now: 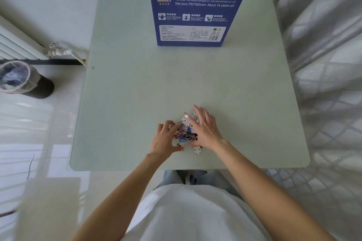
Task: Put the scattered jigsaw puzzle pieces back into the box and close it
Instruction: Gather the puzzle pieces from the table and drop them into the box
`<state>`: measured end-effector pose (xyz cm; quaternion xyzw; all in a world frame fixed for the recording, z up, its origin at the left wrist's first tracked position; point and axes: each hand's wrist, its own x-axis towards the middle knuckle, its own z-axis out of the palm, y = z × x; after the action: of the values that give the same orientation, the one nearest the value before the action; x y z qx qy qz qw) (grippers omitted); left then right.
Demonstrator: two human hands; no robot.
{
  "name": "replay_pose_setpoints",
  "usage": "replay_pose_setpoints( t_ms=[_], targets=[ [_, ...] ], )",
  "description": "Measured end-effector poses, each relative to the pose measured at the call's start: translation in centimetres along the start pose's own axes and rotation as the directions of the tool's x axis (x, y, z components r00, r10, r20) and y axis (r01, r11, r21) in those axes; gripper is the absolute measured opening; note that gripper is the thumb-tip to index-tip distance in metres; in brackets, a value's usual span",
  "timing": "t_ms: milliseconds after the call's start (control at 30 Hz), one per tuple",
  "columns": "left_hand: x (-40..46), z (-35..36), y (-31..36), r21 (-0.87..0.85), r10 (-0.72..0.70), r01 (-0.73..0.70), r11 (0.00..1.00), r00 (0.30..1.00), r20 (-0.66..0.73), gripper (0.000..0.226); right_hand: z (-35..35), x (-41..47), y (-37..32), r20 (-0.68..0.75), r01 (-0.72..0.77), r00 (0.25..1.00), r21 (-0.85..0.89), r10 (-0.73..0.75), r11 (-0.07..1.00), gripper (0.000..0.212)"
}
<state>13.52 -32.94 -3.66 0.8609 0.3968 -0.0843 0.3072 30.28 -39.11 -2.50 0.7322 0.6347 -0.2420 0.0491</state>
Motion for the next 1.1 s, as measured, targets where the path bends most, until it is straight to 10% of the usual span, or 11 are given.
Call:
replay_pose_setpoints(
  t_ms=[367,1100],
  targets=[
    [-0.3,0.4,0.2,-0.150,-0.044,0.025,0.988,0.991,-0.124,0.050,0.5,-0.5,0.3,-0.058,0.143,0.989,0.132,-0.136,0.981,0.062],
    [1.5,-0.6,0.8,-0.158,-0.057,0.052,0.986,0.998,-0.023,0.033,-0.7,-1.2,2.3,-0.114,-0.153,0.969,0.414,0.217,0.897,0.030]
  ],
)
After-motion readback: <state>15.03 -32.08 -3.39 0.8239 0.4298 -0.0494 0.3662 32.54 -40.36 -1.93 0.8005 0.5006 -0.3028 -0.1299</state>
